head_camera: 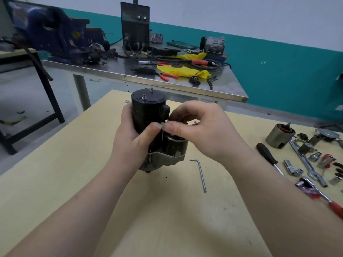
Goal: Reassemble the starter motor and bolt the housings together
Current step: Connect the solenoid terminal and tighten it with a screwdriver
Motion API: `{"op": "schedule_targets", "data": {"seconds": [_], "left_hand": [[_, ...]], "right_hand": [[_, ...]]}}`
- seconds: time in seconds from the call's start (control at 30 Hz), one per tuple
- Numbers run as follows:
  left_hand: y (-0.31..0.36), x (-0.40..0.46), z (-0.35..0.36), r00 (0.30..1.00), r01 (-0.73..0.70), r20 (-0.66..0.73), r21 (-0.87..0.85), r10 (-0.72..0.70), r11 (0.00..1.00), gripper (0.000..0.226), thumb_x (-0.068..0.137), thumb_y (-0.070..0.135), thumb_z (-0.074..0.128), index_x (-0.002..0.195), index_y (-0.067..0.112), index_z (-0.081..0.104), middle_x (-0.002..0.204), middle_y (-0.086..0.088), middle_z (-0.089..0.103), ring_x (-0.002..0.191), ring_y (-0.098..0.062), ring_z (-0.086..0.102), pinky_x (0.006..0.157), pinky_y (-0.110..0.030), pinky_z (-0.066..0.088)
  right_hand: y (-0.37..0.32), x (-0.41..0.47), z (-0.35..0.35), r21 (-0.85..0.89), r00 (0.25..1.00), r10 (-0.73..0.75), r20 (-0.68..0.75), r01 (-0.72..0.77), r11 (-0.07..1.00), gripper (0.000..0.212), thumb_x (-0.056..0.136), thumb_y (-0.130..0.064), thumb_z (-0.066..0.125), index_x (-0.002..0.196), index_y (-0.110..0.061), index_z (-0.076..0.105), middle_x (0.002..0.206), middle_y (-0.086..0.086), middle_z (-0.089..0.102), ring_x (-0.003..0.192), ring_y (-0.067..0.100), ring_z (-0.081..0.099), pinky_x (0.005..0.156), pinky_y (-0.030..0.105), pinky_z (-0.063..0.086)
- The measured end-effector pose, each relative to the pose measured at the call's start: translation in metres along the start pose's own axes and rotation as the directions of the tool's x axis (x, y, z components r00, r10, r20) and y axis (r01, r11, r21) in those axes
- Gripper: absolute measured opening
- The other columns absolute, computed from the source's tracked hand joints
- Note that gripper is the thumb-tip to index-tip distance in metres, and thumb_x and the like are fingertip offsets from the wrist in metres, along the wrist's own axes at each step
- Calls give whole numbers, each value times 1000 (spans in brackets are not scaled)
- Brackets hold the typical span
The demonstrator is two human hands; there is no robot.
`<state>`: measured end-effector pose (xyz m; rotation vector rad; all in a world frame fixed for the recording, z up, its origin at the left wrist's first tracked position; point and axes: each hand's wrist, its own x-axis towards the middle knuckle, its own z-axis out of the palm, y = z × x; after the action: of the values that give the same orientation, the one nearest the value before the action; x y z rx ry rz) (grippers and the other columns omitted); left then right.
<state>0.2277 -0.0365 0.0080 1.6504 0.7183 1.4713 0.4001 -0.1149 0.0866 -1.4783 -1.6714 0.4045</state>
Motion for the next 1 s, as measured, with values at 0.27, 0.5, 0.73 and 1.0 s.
{"op": "schedule_targets", "data": {"seconds": [0.27, 0.5, 0.73, 1.0], "left_hand": [[-5, 0, 0, 997, -27, -66, 8, 27, 1000, 71, 80, 101, 44, 128, 49, 46, 111, 42, 64, 104, 15, 64, 80, -5, 46], [-9, -2, 7, 997, -21, -77, -2, 21, 1000, 62, 95, 89, 40, 132, 40, 50, 112, 34, 68, 105, 8, 67, 81, -10, 48], [-16, -1, 10, 990, -8, -140, 28, 12, 1000, 60, 100, 74, 39, 135, 26, 51, 103, 43, 63, 99, 16, 61, 80, -9, 45], [-12, -19, 37, 964, -20, -267, -61, 3, 998, 37, 105, 65, 40, 123, 33, 48, 100, 35, 66, 94, 12, 62, 82, -12, 47]], "right_hand": [[0, -4, 0, 3, 999, 18, 37, -18, 1000, 8, 93, -32, 78, 101, -31, 78, 99, -19, 72, 104, -1, 66, 85, 24, 59], [10, -21, 24, 205, 991, 47, -121, -21, 979, 15, 99, -27, 68, 107, -23, 80, 103, -10, 76, 102, 10, 70, 88, 39, 62], [13, -20, 36, 535, 922, 287, -261, -110, 837, 14, 87, -15, 85, 94, -13, 73, 98, -3, 80, 90, 13, 77, 79, 29, 64], [10, -34, 46, 514, 915, 209, -345, -2, 858, 20, 100, -8, 65, 112, -16, 79, 122, -9, 76, 115, 8, 70, 103, 38, 59]]}}
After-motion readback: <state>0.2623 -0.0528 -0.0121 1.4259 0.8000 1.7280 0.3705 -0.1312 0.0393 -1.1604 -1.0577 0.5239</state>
